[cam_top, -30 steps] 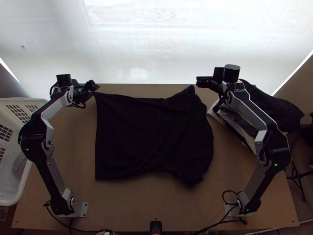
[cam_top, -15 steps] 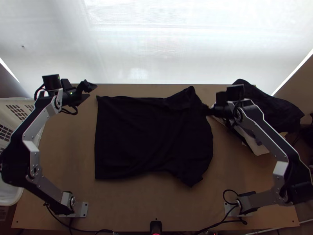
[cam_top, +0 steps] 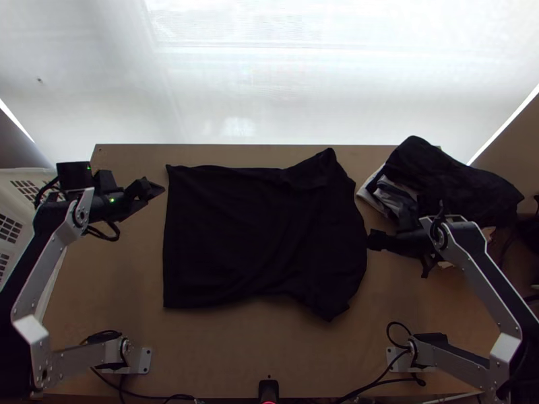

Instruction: Fold the t-shirt

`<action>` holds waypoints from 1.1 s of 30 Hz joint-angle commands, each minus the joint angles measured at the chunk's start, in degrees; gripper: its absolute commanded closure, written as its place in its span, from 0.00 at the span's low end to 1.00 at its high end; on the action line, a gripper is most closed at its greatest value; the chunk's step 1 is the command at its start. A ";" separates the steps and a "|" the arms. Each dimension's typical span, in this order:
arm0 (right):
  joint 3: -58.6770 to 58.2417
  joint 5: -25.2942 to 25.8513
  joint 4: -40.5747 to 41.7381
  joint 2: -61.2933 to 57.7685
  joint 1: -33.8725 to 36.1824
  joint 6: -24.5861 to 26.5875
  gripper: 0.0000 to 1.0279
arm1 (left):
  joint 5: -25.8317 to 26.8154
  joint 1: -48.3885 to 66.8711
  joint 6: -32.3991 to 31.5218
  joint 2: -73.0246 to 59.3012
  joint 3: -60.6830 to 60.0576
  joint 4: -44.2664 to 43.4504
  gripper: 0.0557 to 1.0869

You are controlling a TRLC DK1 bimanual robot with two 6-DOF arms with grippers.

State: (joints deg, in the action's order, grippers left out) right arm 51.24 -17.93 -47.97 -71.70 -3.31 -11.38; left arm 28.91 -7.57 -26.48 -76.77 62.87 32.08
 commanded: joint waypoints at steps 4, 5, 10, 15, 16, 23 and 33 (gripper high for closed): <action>-9.41 -0.70 -1.34 6.57 -1.26 -3.13 0.16 | -1.66 1.77 -0.06 12.96 -5.04 4.93 0.04; -10.20 -0.79 -1.34 6.93 -1.35 -3.04 0.20 | -1.92 1.86 -0.06 13.49 -5.04 5.19 0.04; -11.60 -2.37 0.24 6.93 -1.35 -3.13 0.33 | -2.27 1.77 -0.33 14.81 -3.90 6.25 0.04; -12.75 -2.37 0.59 5.87 -1.52 -3.13 0.38 | -2.27 1.68 -0.41 16.13 -3.46 8.35 0.04; -12.92 -2.37 0.77 5.61 -1.61 -3.04 0.38 | -2.27 1.68 -0.41 16.30 -3.63 8.71 0.04; -13.80 -2.37 5.34 4.20 -3.72 -2.33 0.38 | -2.27 1.68 -0.59 17.80 -5.57 8.88 0.04; -14.59 -2.37 9.73 0.86 -4.25 -2.16 0.44 | -2.71 1.25 -0.33 18.41 -6.45 8.88 0.04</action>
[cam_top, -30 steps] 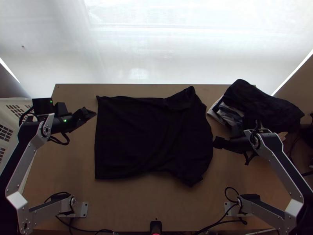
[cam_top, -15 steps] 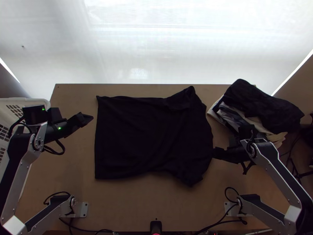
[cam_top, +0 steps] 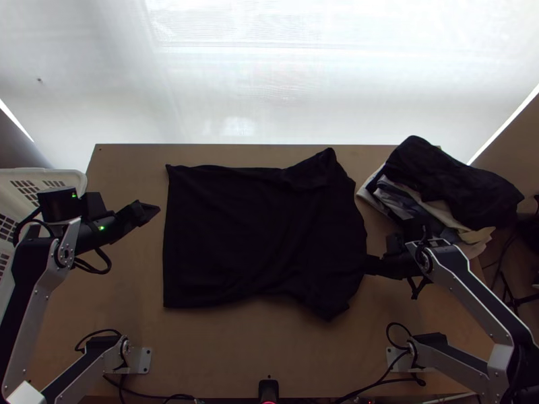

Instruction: Fold the t-shirt

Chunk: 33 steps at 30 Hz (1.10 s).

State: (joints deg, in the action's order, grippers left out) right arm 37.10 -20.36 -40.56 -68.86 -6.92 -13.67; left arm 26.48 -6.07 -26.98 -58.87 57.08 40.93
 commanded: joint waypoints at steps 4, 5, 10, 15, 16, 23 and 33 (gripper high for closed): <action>-0.54 0.06 3.38 -2.95 -0.73 0.49 0.47 | -0.38 -0.17 0.26 0.34 -0.74 0.03 0.04; -0.54 0.06 3.38 -3.12 -0.64 0.58 0.47 | -0.46 -0.17 0.26 0.34 -0.74 -0.06 0.04; -0.80 0.14 4.43 -4.26 -0.64 1.02 0.54 | -0.99 -0.26 0.53 0.07 -0.92 -0.06 0.04; -1.68 0.14 7.42 -4.26 -0.73 1.02 0.74 | -1.26 -0.35 1.05 0.07 -1.01 -0.06 0.04; -1.95 0.14 8.04 -4.26 -0.73 1.10 0.78 | -1.34 -0.53 1.23 0.07 -1.09 -0.06 0.04; -2.74 0.76 10.67 -3.30 -0.38 1.81 0.97 | -6.70 1.41 10.11 -0.98 -2.41 8.64 0.04; -2.74 0.67 10.67 -1.10 -1.78 1.10 0.97 | -15.41 18.11 19.07 -2.30 -4.78 26.84 0.04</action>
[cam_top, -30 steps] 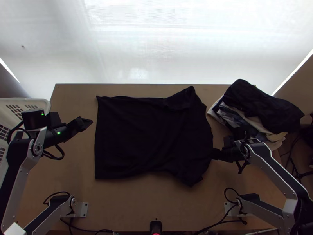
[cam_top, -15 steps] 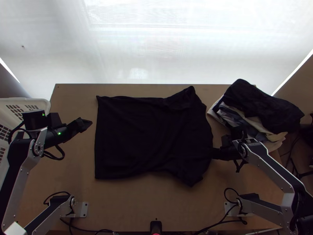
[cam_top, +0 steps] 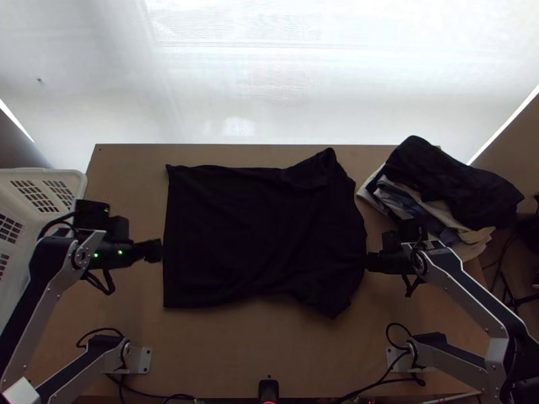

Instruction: Fold the t-shirt

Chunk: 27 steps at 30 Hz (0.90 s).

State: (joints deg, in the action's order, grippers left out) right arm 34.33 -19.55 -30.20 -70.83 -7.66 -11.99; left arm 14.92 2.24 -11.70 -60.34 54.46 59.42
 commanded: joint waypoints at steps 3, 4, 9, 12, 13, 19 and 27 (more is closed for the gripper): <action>0.13 -0.14 0.31 1.13 -1.39 -1.11 0.97 | -4.02 12.70 4.41 -1.63 -4.10 8.79 0.04; 0.13 -0.14 0.31 1.22 -1.39 -1.11 0.97 | -4.02 13.49 5.11 -2.33 -4.71 9.14 0.04; -0.22 -0.14 0.31 2.27 -1.22 -1.28 0.97 | -7.01 16.39 8.54 -4.09 -7.79 8.79 0.04; -0.22 -0.14 0.31 2.71 -1.04 -1.28 0.97 | -9.38 16.57 11.62 -4.35 -9.19 8.52 0.04; -0.22 -0.05 0.31 2.89 -1.04 -1.37 0.97 | -10.00 16.66 12.32 -4.44 -9.46 8.52 0.04; -0.14 -0.05 0.31 2.89 -1.04 -1.72 0.97 | -11.49 18.06 18.03 -4.09 -11.21 3.60 0.05; -0.05 -0.05 0.31 2.98 -0.86 -2.07 0.97 | -12.02 22.28 21.90 -4.79 -12.01 -0.80 0.05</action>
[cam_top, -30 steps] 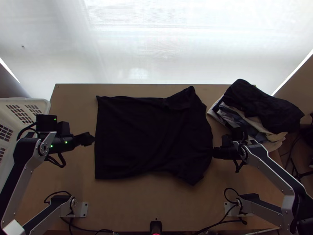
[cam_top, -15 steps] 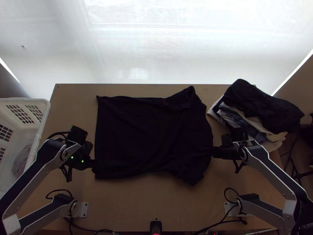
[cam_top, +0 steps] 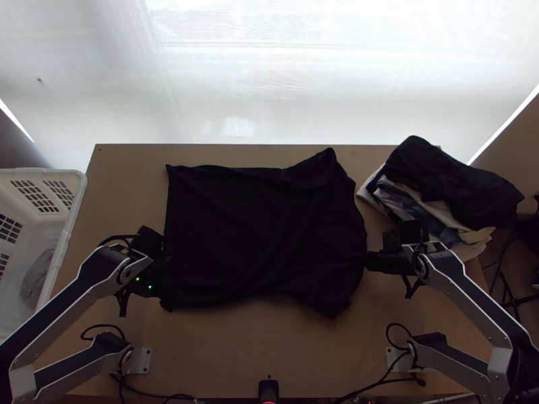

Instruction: Fold the t-shirt

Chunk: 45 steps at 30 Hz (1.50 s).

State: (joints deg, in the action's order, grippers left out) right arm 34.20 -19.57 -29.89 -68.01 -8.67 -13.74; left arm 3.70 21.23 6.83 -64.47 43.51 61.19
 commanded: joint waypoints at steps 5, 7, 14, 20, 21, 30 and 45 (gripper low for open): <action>-0.01 -0.03 0.01 0.16 0.76 -0.24 0.97 | -1.86 5.40 4.42 -2.68 -2.20 -2.21 0.06; -0.01 0.06 0.01 0.24 0.84 -0.24 0.97 | -1.86 5.48 4.60 -3.30 -2.20 -2.30 0.08; -0.09 0.06 0.01 0.24 1.37 -0.24 0.97 | -1.86 5.92 4.68 -4.70 -2.64 -4.24 0.08; -0.09 0.06 0.01 0.24 1.55 -0.24 0.97 | -1.77 6.01 4.60 -5.76 -2.90 -5.64 0.14; -0.18 0.06 0.01 0.33 1.55 -0.24 0.97 | -1.77 6.01 4.60 -5.76 -2.90 -5.64 0.14; -0.36 0.06 0.01 0.33 1.72 -0.33 0.97 | -1.60 7.24 6.09 -2.86 -5.98 -14.96 0.96; 1.93 -0.73 -2.63 5.43 2.51 0.73 0.97 | 24.33 -16.40 -10.26 -4.35 13.89 -9.07 0.97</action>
State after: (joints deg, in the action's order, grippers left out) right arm 34.41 -19.64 -30.79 -65.43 -6.50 -13.76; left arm 17.04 15.46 4.34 -68.95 47.35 48.58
